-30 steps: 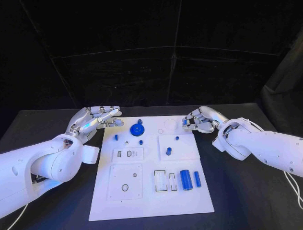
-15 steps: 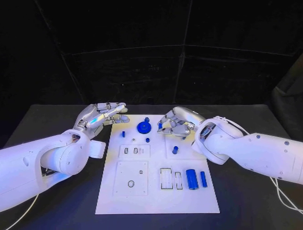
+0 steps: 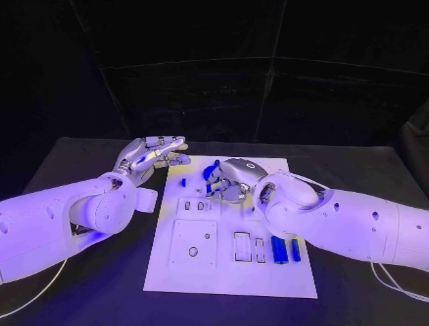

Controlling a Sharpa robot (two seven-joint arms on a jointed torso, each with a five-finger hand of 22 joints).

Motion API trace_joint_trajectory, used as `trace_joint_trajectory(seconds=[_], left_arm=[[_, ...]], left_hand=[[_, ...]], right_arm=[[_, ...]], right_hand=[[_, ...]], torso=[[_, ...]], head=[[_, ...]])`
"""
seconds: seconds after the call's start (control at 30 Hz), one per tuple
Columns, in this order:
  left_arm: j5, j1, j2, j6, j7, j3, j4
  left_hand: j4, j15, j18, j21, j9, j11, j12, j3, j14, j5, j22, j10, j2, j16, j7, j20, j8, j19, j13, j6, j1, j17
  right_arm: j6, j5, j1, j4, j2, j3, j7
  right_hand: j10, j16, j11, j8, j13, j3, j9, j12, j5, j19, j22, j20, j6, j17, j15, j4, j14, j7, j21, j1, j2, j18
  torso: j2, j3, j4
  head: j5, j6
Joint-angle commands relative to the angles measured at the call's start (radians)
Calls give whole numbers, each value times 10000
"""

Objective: Assemble the parts on the task board

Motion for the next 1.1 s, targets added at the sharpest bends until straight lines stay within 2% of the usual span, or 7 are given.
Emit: trace_joint_trajectory(seconds=[0.03,0.17,0.47,1.1], left_arm=[[88,25,19,186,122,9,4],[88,28,38,195,115,9,-2],[88,30,43,242,66,9,-10],[88,30,34,304,21,9,-17]], left_hand=[[-36,25,132,-62,5,-18,-1,-18,61,-20,-17,42,15,-54,13,-7,-29,87,-5,71,-66,17],[-36,25,131,-63,5,-19,-1,-19,60,-20,-18,43,14,-56,12,-7,-29,87,-5,73,-68,17],[-37,25,131,-66,6,-21,2,-20,59,-20,-19,49,14,-59,11,-7,-27,86,-4,78,-73,18],[-36,25,131,-69,6,-20,2,-21,58,-20,-19,51,15,-62,14,-7,-28,85,-4,79,-79,20]], right_arm=[[324,-733,-24,-50,111,-10,-360],[407,-858,-103,-91,254,-22,-384],[709,-981,-199,-79,405,-44,-345],[1306,-1267,-253,-175,441,-87,-559]], right_hand=[[-13,-44,6,78,4,55,179,-60,74,-43,1077,13,325,776,-15,-32,659,-276,-37,-87,-63,72],[-14,-40,11,71,7,56,179,-62,91,-48,1071,17,324,785,-10,-44,661,-271,-41,-110,-103,73],[-24,-48,26,46,4,47,173,-79,124,-63,1053,29,312,777,1,-55,661,-254,-53,-197,-208,78],[-98,-78,61,-25,-64,15,151,-189,152,-118,984,56,250,739,31,-65,653,-214,-95,-354,-423,95]], torso=[[0,3,-4],[6,12,-4],[-5,13,-8],[-7,7,-5]], head=[[44,-43],[169,-58],[281,-197],[235,-247]])
